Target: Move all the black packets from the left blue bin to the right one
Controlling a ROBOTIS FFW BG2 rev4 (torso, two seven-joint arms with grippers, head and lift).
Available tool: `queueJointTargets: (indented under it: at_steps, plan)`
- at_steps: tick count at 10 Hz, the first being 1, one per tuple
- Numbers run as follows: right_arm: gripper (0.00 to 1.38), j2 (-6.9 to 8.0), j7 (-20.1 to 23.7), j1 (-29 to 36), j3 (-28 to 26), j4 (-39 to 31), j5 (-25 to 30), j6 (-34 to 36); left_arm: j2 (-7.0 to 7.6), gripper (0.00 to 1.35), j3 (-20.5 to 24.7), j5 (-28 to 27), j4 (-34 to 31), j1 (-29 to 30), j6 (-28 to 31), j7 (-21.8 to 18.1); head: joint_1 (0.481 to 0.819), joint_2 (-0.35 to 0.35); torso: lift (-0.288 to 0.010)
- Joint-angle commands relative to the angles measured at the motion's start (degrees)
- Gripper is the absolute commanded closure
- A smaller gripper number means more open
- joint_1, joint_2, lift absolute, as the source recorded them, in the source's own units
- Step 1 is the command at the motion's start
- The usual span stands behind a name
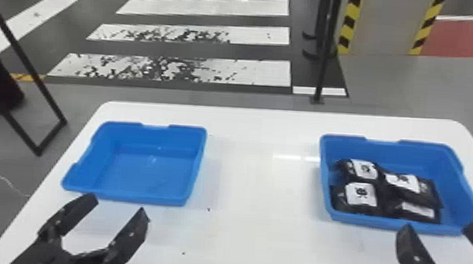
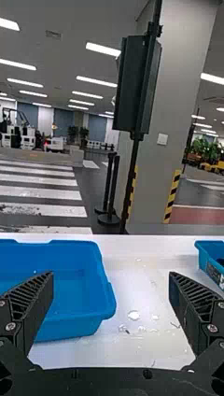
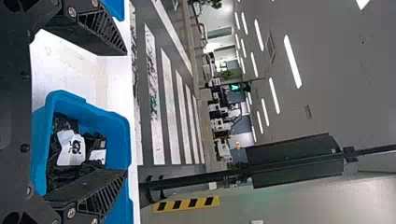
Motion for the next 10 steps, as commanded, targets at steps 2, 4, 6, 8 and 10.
queueJointTargets:
  at_steps: [2,4,6,8,10]
  plan:
    - [0.13,-0.08,0.0,0.1,0.0,0.0,-0.1,0.0,-0.32,0.13,0.1,0.1,0.0,0.1,0.0,0.0,0.695,0.133,-0.14]
    - [0.13,-0.08,0.0,0.1,0.0,0.0,-0.2,0.0,-0.32,0.13,0.1,0.4,0.1,0.1,0.2,0.0,0.695,0.134,-0.14]
    - [0.13,-0.08,0.0,0.1,0.0,0.0,-0.5,0.0,-0.32,0.13,0.1,0.5,0.3,0.1,0.2,0.0,0.695,0.134,-0.14]
    - [0.13,-0.08,0.0,0.1,0.0,0.1,-0.7,0.0,-0.32,0.13,0.1,0.8,0.3,0.1,0.2,0.0,0.695,0.134,-0.14]
    - [0.13,-0.17,0.0,0.3,0.1,0.0,-0.6,0.0,-0.32,0.13,0.1,0.8,0.4,0.1,0.2,0.0,0.695,0.134,-0.14]
